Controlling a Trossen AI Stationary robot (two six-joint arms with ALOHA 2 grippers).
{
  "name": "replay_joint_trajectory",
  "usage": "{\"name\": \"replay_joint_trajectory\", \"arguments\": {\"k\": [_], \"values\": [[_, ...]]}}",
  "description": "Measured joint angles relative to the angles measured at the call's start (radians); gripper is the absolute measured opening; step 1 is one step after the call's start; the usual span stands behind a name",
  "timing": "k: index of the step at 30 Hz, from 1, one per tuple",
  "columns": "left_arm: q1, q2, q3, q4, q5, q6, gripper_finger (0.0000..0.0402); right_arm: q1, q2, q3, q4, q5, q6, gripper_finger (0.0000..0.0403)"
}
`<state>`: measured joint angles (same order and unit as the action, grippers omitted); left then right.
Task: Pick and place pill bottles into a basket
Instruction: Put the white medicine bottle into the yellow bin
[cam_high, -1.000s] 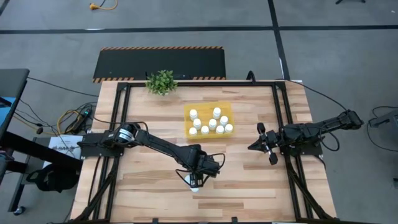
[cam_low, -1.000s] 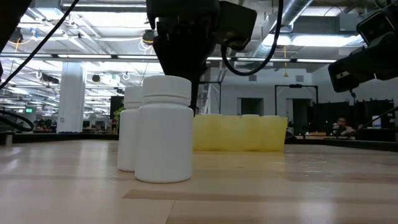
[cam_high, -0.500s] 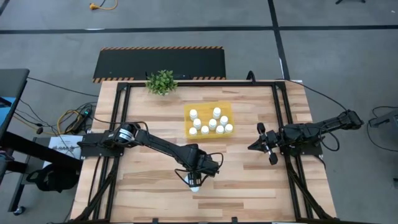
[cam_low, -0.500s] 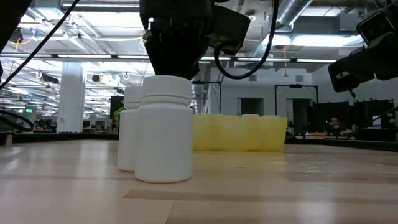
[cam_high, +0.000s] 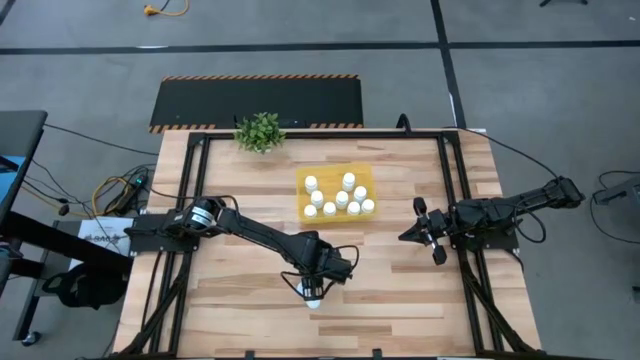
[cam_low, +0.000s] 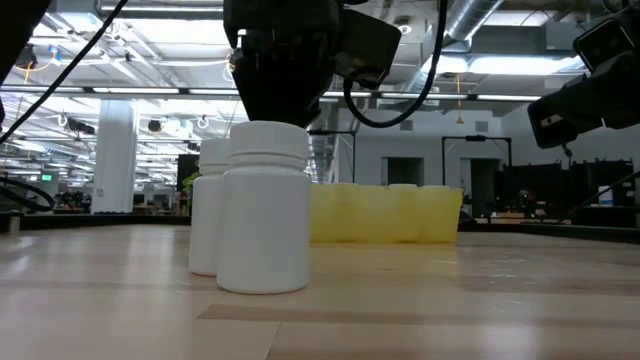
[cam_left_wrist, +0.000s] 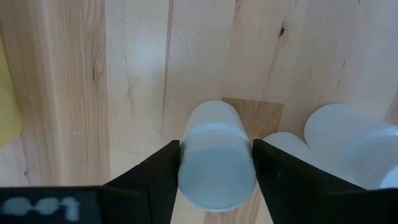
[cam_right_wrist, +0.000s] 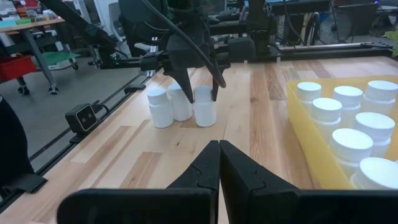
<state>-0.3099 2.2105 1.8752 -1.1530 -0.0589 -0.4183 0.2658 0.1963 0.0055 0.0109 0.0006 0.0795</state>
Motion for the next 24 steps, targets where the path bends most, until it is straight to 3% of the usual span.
{"name": "replay_joint_trajectory", "arguments": {"k": [7,24], "values": [[0.000,0.000,0.001,0.000,-0.001,0.000,0.0161,0.000,0.000,0.000,0.000,0.000,0.000,0.0001],[0.017,-0.004,0.019,-0.025,-0.001,0.039,0.0161,0.000,0.000,0.000,0.000,0.000,0.000,0.0001]]}}
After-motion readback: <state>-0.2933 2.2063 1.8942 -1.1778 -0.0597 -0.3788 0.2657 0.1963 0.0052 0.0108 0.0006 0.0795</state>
